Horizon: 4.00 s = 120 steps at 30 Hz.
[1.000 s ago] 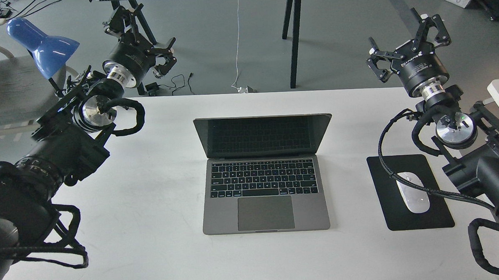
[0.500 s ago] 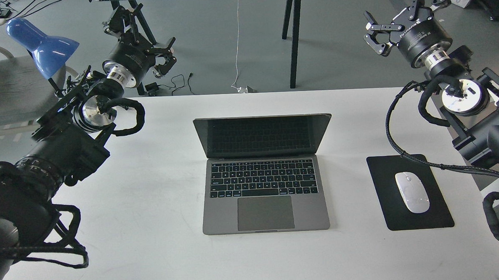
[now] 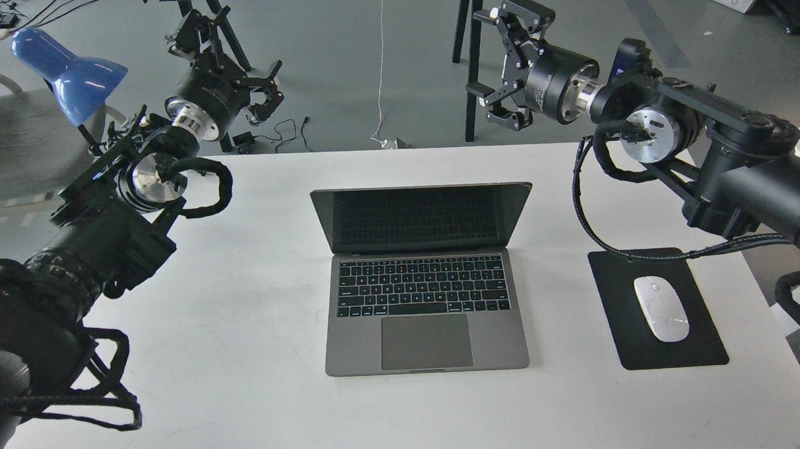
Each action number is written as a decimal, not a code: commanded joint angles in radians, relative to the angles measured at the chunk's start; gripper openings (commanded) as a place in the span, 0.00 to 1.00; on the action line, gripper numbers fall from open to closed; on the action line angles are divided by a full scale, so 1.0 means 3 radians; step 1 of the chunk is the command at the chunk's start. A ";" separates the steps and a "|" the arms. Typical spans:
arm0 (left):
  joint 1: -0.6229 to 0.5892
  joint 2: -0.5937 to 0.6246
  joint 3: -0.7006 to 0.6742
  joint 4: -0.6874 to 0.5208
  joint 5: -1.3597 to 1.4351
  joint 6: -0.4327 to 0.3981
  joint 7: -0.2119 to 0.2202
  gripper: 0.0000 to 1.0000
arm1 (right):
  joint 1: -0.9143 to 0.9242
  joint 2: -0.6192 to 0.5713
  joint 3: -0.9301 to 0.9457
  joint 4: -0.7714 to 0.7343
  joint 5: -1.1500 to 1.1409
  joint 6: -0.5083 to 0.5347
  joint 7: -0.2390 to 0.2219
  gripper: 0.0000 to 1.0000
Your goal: Close notebook with right arm
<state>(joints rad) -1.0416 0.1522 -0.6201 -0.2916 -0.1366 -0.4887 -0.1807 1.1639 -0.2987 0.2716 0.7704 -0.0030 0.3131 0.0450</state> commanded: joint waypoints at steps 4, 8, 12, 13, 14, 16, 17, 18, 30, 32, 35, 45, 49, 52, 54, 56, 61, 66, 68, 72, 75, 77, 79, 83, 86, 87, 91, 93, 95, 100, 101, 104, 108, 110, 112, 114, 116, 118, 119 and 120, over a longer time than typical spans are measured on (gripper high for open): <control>0.0000 -0.0001 0.0001 0.0001 0.0005 0.0000 0.0009 1.00 | -0.0050 -0.0109 -0.0271 0.0357 0.0000 -0.0077 -0.0007 1.00; 0.0005 -0.0001 0.0001 0.0001 0.0021 0.0000 0.0014 1.00 | -0.0137 -0.0109 -0.0287 0.0377 0.0000 -0.0118 -0.0027 1.00; 0.0005 -0.0001 0.0001 0.0001 0.0026 0.0000 0.0014 1.00 | -0.0213 -0.0170 -0.0343 0.0525 0.0000 -0.0154 -0.0063 1.00; 0.0005 -0.0001 0.0001 0.0001 0.0026 0.0000 0.0014 1.00 | -0.0224 -0.0211 -0.0373 0.0571 0.0000 -0.0164 -0.0063 1.00; 0.0005 -0.0001 0.0001 0.0001 0.0026 0.0000 0.0014 1.00 | -0.0224 -0.0257 -0.0404 0.0622 0.0000 -0.0179 -0.0063 1.00; 0.0005 -0.0001 0.0001 0.0001 0.0026 0.0000 0.0014 1.00 | -0.0234 -0.0308 -0.0475 0.0724 0.0000 -0.0195 -0.0063 1.00; 0.0005 -0.0006 0.0001 0.0001 0.0026 0.0000 0.0014 1.00 | -0.0259 -0.0354 -0.0511 0.0791 0.0000 -0.0200 -0.0063 1.00; 0.0005 -0.0001 0.0001 0.0001 0.0026 0.0000 0.0014 1.00 | -0.0295 -0.0400 -0.0532 0.0852 0.0000 -0.0200 -0.0063 1.00; 0.0005 -0.0006 0.0001 0.0001 0.0031 0.0000 0.0019 1.00 | -0.0638 -0.0579 -0.0547 0.1165 -0.0005 -0.0241 -0.0063 1.00; 0.0005 -0.0006 0.0001 0.0001 0.0031 0.0000 0.0014 1.00 | -0.0699 -0.0569 -0.0547 0.1160 -0.0036 -0.0241 -0.0063 1.00; 0.0005 -0.0006 0.0001 0.0001 0.0031 0.0000 0.0019 1.00 | -0.0786 -0.0559 -0.0547 0.1150 -0.0143 -0.0241 -0.0063 1.00; 0.0000 -0.0006 0.0001 0.0001 0.0031 0.0000 0.0019 1.00 | -0.1267 -0.0482 -0.0512 0.1098 -0.0512 -0.0338 -0.0027 1.00; 0.0000 -0.0011 0.0001 0.0001 0.0031 0.0000 0.0019 1.00 | -0.1328 -0.0462 -0.0512 0.1032 -0.0517 -0.0348 -0.0022 1.00; 0.0000 -0.0011 0.0001 0.0001 0.0031 0.0000 0.0019 1.00 | -0.1379 -0.0431 -0.0517 0.1022 -0.0517 -0.0348 -0.0022 1.00; 0.0000 -0.0011 0.0001 0.0001 0.0031 0.0000 0.0019 1.00 | -0.1390 -0.0411 -0.0512 0.0996 -0.0522 -0.0348 -0.0017 1.00; 0.0000 -0.0011 0.0001 0.0001 0.0031 0.0000 0.0019 1.00 | -0.1390 -0.0380 -0.0512 0.0996 -0.0522 -0.0353 -0.0017 1.00; 0.0000 -0.0011 0.0001 0.0001 0.0031 0.0000 0.0019 1.00 | -0.1384 -0.0303 -0.0506 0.0991 -0.0690 -0.0399 -0.0022 1.00; 0.0000 -0.0011 0.0001 0.0001 0.0031 0.0000 0.0014 1.00 | -0.1395 -0.0293 -0.0517 0.0970 -0.0726 -0.0415 -0.0022 1.00; 0.0000 -0.0011 0.0001 0.0001 0.0031 0.0000 0.0014 1.00 | -0.1395 -0.0288 -0.0522 0.0965 -0.0726 -0.0415 -0.0022 1.00; 0.0000 -0.0011 0.0001 0.0001 0.0031 0.0000 0.0014 1.00 | -0.1390 -0.0283 -0.0517 0.0965 -0.0726 -0.0415 -0.0022 1.00; 0.0000 -0.0011 0.0001 0.0001 0.0031 0.0000 0.0014 1.00 | -0.1395 -0.0278 -0.0506 0.0965 -0.0726 -0.0420 -0.0022 1.00; 0.0000 -0.0011 0.0001 0.0001 0.0031 0.0000 0.0009 1.00 | -0.1395 -0.0278 -0.0506 0.0965 -0.0721 -0.0425 -0.0022 1.00; 0.0000 -0.0011 0.0001 0.0001 0.0031 0.0000 0.0009 1.00 | -0.1395 -0.0278 -0.0517 0.0965 -0.0721 -0.0435 -0.0022 1.00; 0.0000 -0.0011 0.0001 0.0001 0.0031 0.0000 0.0004 1.00 | -0.1415 -0.0278 -0.0527 0.0945 -0.0726 -0.0435 -0.0022 1.00; 0.0000 -0.0011 0.0001 0.0001 0.0031 0.0000 0.0004 1.00 | -0.1420 -0.0278 -0.0501 0.0904 -0.0721 -0.0430 -0.0022 1.00; 0.0000 -0.0011 0.0001 0.0001 0.0031 0.0000 0.0004 1.00 | -0.1420 -0.0278 -0.0501 0.0904 -0.0721 -0.0430 -0.0022 1.00; 0.0000 -0.0011 0.0001 0.0001 0.0031 0.0000 0.0004 1.00 | -0.1415 -0.0278 -0.0501 0.0904 -0.0721 -0.0430 -0.0022 1.00; 0.0000 -0.0011 0.0001 0.0001 0.0031 0.0000 0.0004 1.00 | -0.1400 -0.0283 -0.0501 0.0909 -0.0721 -0.0410 -0.0022 1.00; 0.0000 -0.0011 0.0001 0.0001 0.0031 0.0000 0.0004 1.00 | -0.1390 -0.0318 -0.0476 0.0950 -0.0711 -0.0394 -0.0022 1.00; 0.0000 -0.0011 0.0001 0.0001 0.0031 0.0000 0.0004 1.00 | -0.1420 -0.0492 0.0055 0.1067 -0.0706 -0.0353 0.0110 1.00; 0.0000 -0.0011 0.0001 0.0001 0.0031 0.0000 0.0004 1.00 | -0.1420 -0.0533 0.0162 0.1103 -0.0706 -0.0328 0.0116 1.00; 0.0000 -0.0011 0.0001 0.0001 0.0031 0.0000 -0.0001 1.00 | -0.1410 -0.0656 0.0566 0.1200 -0.0706 -0.0149 0.0126 1.00; 0.0000 -0.0011 0.0001 0.0001 0.0031 0.0000 -0.0006 1.00 | -0.1415 -0.0651 0.1368 0.1170 -0.0711 -0.0031 0.0157 1.00; 0.0000 -0.0017 0.0001 0.0001 0.0026 0.0000 -0.0006 1.00 | -0.1405 -0.0651 0.1620 0.1114 -0.0716 -0.0031 0.0126 1.00; 0.0000 -0.0017 -0.0004 0.0001 0.0021 0.0000 -0.0006 1.00 | -0.1349 -0.0646 0.1738 0.0976 -0.0716 -0.0031 0.0116 1.00; 0.0000 -0.0017 -0.0004 0.0001 0.0010 0.0000 -0.0011 1.00 | -0.1293 -0.0641 0.1871 0.0802 -0.0660 0.0015 0.0126 1.00; 0.0000 -0.0011 -0.0009 0.0001 0.0000 0.0000 -0.0011 1.00 | -0.1292 -0.0605 0.2065 0.0730 -0.0619 0.0066 0.0141 1.00; 0.0000 -0.0011 -0.0039 0.0001 -0.0005 0.0000 -0.0016 1.00 | -0.1303 -0.0534 0.2228 0.0674 -0.0558 0.0076 0.0157 1.00; 0.0000 -0.0011 -0.0045 0.0001 -0.0005 0.0000 -0.0016 1.00 | -0.1303 -0.0488 0.2290 0.0613 -0.0502 0.0076 0.0162 1.00; 0.0000 -0.0011 -0.0050 0.0001 -0.0010 0.0000 -0.0016 1.00 | -0.1303 -0.0442 0.2361 0.0542 -0.0425 0.0076 0.0162 1.00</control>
<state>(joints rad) -1.0417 0.1478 -0.6285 -0.2915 -0.1368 -0.4887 -0.1848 0.7736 -0.4659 0.9173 0.9797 -0.1765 0.3332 0.0898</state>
